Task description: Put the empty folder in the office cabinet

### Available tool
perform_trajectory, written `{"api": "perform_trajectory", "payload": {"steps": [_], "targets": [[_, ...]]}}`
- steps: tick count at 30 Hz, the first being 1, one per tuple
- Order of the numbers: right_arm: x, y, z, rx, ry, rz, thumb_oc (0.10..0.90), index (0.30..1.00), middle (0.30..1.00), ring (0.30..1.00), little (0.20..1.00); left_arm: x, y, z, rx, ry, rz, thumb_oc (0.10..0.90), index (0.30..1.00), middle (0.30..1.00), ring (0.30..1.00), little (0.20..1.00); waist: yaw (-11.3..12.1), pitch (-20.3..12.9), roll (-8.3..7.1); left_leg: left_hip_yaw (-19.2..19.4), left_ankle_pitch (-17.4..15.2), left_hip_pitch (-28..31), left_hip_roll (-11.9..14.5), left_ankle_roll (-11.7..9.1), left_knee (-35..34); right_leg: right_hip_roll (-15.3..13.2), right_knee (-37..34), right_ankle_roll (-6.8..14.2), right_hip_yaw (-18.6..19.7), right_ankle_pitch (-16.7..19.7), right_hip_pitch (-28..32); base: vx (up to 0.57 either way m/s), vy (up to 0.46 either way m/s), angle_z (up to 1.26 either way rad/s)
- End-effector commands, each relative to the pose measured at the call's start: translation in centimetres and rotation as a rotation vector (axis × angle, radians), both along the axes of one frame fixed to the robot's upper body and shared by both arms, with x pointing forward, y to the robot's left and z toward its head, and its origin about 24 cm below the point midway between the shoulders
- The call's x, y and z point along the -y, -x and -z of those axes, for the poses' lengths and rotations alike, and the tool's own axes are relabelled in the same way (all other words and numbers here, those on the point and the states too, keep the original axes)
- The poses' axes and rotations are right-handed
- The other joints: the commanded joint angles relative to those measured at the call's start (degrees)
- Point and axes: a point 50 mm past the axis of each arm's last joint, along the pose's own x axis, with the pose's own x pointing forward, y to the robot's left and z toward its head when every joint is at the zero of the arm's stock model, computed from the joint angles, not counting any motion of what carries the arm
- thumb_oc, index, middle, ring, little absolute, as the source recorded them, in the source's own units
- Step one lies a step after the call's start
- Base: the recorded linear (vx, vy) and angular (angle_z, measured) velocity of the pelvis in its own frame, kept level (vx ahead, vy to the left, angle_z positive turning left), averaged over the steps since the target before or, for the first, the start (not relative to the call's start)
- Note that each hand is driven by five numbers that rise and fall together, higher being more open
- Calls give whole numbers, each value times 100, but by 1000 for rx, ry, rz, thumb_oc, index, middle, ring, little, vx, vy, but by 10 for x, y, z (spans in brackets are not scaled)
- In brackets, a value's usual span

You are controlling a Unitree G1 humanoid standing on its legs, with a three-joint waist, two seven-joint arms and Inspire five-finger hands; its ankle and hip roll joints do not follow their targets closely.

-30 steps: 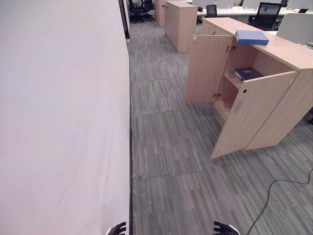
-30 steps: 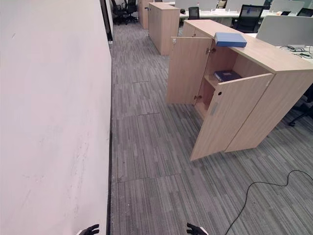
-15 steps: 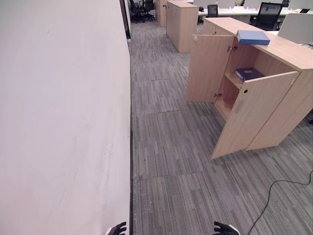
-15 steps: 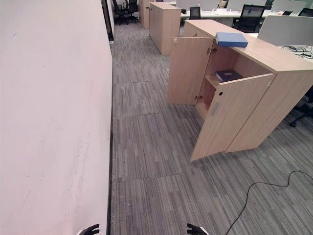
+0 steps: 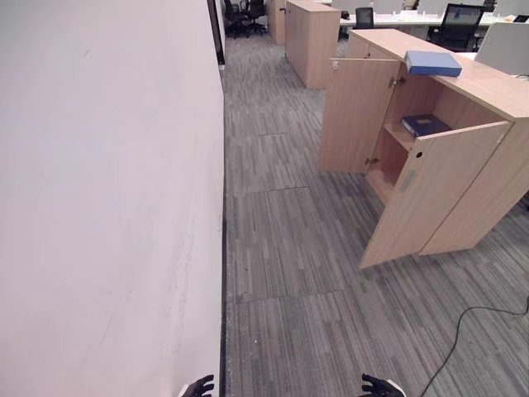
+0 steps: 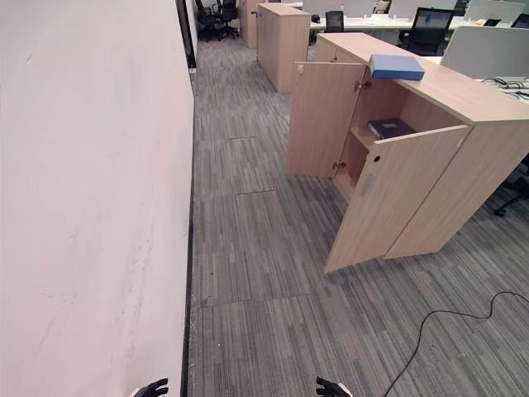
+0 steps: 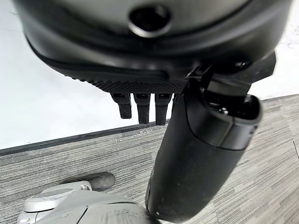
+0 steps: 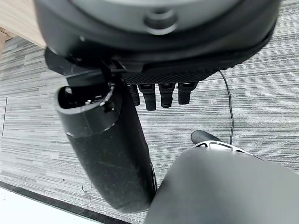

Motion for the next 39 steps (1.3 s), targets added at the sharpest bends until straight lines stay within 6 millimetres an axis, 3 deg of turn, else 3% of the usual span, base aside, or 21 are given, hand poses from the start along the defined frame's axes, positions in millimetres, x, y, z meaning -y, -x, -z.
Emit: {"api": "perform_trajectory", "payload": {"steps": [1, 5, 9, 10, 12, 15, 17, 21, 24, 25, 28, 31, 32, 33, 34, 35, 36, 37, 39], "targets": [[22, -16, -8, -1, 105, -90, 800, 900, 900, 900, 900, 0, -36, -8, 95, -3, 50, 800, 900, 900, 900, 900, 95, 178, -97, 47, -154, -124, 280, -331, -9, -363, 164, 453, -213, -503, 21, 13, -90, 8], [23, -18, -8, 7, 102, -66, 800, 900, 900, 900, 900, -3, -42, -11, 111, -10, 28, 800, 900, 900, 900, 900, 113, 283, -113, -113, -238, -355, 372, -361, 340, -272, 467, 304, -254, -752, -84, 20, -128, 20], [27, -20, -9, 15, 99, -28, 800, 900, 900, 900, 900, -5, -45, -12, 125, 4, -1, 800, 900, 900, 900, 900, 179, 527, -230, -148, -402, -1148, 412, -648, 1950, -181, 621, 44, -253, -1012, -16, 65, -181, 40], [29, -23, -11, 26, 105, -17, 800, 900, 900, 900, 900, -6, -46, -12, 125, 4, -15, 800, 900, 900, 900, 900, 229, 668, -278, -260, -107, -1581, 413, -739, 2898, -174, 682, -73, -229, -1090, 57, 95, -142, 23], [32, -27, -13, 43, 106, 24, 800, 900, 900, 900, 900, -8, -50, -14, 129, -3, -21, 800, 900, 900, 900, 900, 305, 846, -319, -230, 350, -2134, 528, -782, 3399, -91, 760, -167, -220, -1269, 198, 193, -140, 1], [31, -27, -12, 45, 100, 37, 800, 900, 900, 900, 900, -13, -45, -13, 107, -17, -7, 800, 900, 900, 900, 900, 448, 871, -322, -87, 370, -2384, 836, -724, 2550, 106, 749, -174, -137, -1503, 461, 314, -24, 6], [29, -29, -13, 51, 99, 37, 800, 900, 900, 900, 900, -16, -43, -13, 100, -28, -10, 800, 900, 900, 900, 900, 526, 868, -224, -211, 819, -2460, 1082, -778, 1551, 302, 708, -128, -39, -1631, 665, 366, 96, -7], [25, -37, -14, 79, 86, 55, 800, 900, 900, 900, 900, -23, -39, -13, 88, -43, -38, 800, 900, 900, 900, 900, 730, 922, -274, -170, 930, -2630, 1362, -795, 335, 383, 669, -39, 258, -1931, 1078, 354, 116, -18], [23, -39, -14, 75, 86, 43, 800, 900, 900, 900, 900, -28, -27, -11, 54, -51, -56, 800, 900, 900, 900, 900, 923, 857, -366, -43, 898, -2767, 1458, -785, 156, 362, 661, 37, 515, -2103, 1262, 447, 227, -37], [17, -38, -12, 67, 67, 29, 800, 900, 900, 900, 900, -35, -15, -10, 17, -61, -72, 800, 900, 900, 900, 900, 1055, 736, -373, -188, 987, -2776, 1437, -744, 191, 407, 685, 75, 711, -2184, 1295, 360, 232, -61], [9, -44, -12, 76, 56, 8, 800, 900, 900, 900, 900, -43, -12, -12, 8, -87, -68, 800, 900, 900, 900, 900, 1190, 660, -513, -220, 1115, -2899, 1412, -736, 408, 361, 836, 136, 823, -2257, 1250, 305, 199, -69], [-2, -49, -11, 89, 33, 1, 800, 900, 900, 900, 900, -52, -12, -15, 6, -114, -45, 800, 900, 900, 900, 900, 1289, 526, -721, -146, 1156, -2914, 1248, -598, 732, 195, 1201, 414, 822, -1990, 1059, 349, 272, -31], [-2, -49, -11, 89, 32, 1, 800, 900, 900, 900, 900, -52, -12, -15, 6, -115, -45, 800, 900, 900, 900, 900, 1290, 519, -734, -138, 1149, -2921, 1239, -594, 738, 182, 1209, 421, 822, -1997, 1049, 337, 341, 1], [-9, -54, -11, 100, 12, -13, 800, 900, 900, 900, 900, -53, -14, -16, 16, -117, -35, 800, 900, 900, 900, 900, 1306, 410, -834, -30, 1031, -2838, 1078, -475, 809, 23, 1573, 718, 786, -1521, 777, 207, 234, 8], [-9, -53, -11, 100, 12, -13, 800, 900, 900, 900, 900, -53, -14, -16, 16, -117, -35, 800, 900, 900, 900, 900, 1307, 408, -835, -29, 1030, -2840, 1078, -475, 810, 22, 1575, 718, 786, -1521, 774, 412, 487, -2], [-14, -57, -12, 107, 3, -53, 800, 900, 900, 900, 900, -53, -22, -19, 51, -117, -18, 800, 900, 900, 900, 900, 1346, 316, -919, 49, 812, -2767, 849, -278, 833, -156, 2219, 1062, 761, -796, 404, 313, 375, -19], [-15, -58, -13, 110, -1, -60, 800, 900, 900, 900, 900, -54, -27, -22, 72, -120, -15, 800, 900, 900, 900, 900, 1348, 297, -922, 78, 688, -2689, 738, -178, 828, -247, 2587, 1239, 692, -460, 195, 410, 480, -17], [-14, -62, -14, 120, -1, -49, 800, 900, 900, 900, 900, -53, -31, -23, 88, -118, -11, 800, 900, 900, 900, 900, 1309, 272, -886, 98, 560, -2596, 635, -97, 831, -361, 2959, 1334, 541, -100, 36, 297, 323, -6], [-9, -67, -17, 139, -2, 2, 800, 900, 900, 900, 900, -51, -39, -25, 116, -117, 1, 800, 900, 900, 900, 900, 1218, 287, -726, 139, 338, -2239, 516, 47, 772, -507, 3676, 1334, 281, 575, -237, 298, 328, 15]]}}
